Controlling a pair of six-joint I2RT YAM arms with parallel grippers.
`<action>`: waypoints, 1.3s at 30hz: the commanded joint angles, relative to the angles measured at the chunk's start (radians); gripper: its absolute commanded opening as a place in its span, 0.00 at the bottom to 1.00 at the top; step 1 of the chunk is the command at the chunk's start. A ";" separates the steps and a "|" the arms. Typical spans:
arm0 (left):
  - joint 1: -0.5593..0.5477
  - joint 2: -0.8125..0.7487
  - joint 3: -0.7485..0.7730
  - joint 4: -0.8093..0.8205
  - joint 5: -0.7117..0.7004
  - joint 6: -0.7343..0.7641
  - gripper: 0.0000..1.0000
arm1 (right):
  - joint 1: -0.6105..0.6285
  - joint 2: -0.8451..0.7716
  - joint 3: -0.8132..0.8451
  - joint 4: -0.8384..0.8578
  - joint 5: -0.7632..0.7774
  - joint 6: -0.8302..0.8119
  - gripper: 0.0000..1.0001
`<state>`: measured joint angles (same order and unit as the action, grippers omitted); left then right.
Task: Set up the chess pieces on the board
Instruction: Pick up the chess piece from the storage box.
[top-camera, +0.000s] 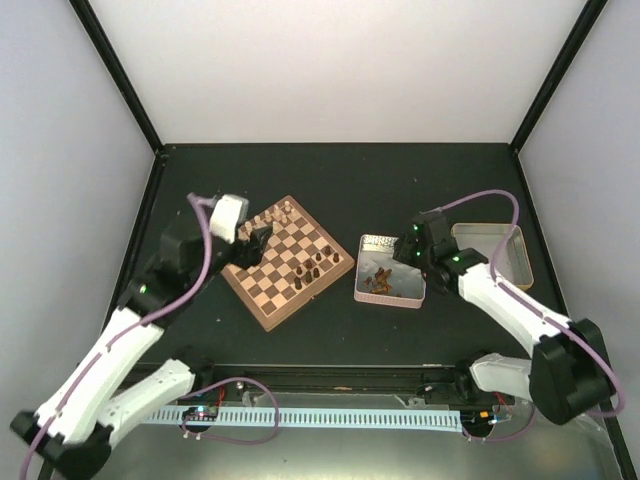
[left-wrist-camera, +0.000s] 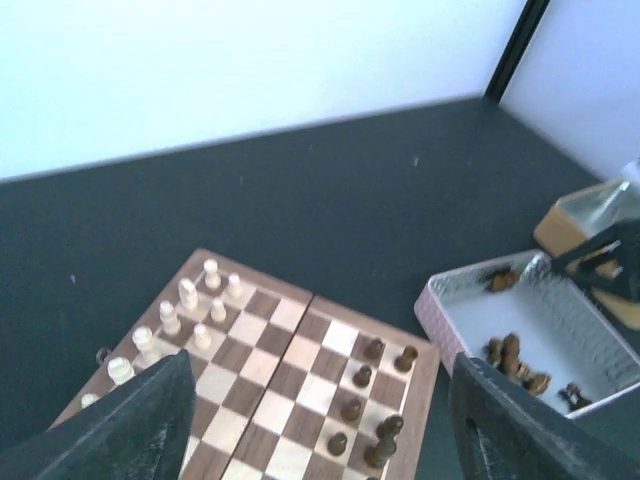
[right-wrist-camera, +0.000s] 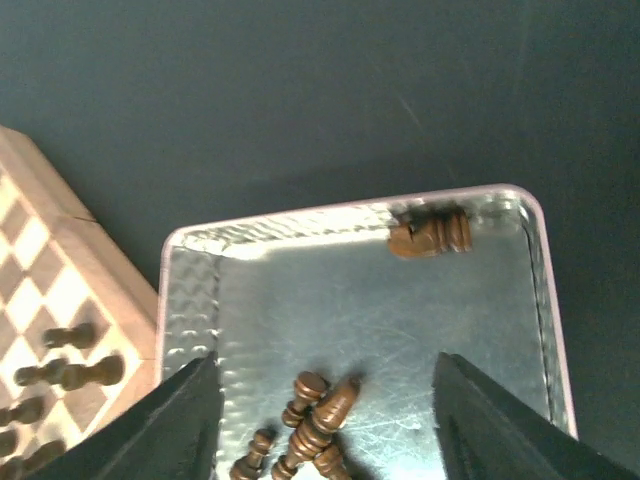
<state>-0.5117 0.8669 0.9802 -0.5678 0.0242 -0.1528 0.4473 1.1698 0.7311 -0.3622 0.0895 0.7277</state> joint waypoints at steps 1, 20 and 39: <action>0.002 -0.214 -0.156 0.260 -0.033 0.013 0.76 | -0.003 0.117 0.037 -0.030 -0.020 -0.053 0.53; 0.004 -0.376 -0.228 0.268 -0.018 0.014 0.82 | 0.102 0.396 0.057 -0.025 -0.058 0.119 0.34; 0.004 -0.352 -0.237 0.268 -0.008 0.004 0.82 | 0.102 0.314 0.012 0.155 -0.008 0.131 0.09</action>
<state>-0.5117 0.5064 0.7433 -0.3214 0.0040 -0.1490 0.5442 1.5768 0.7807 -0.3031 0.0284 0.8444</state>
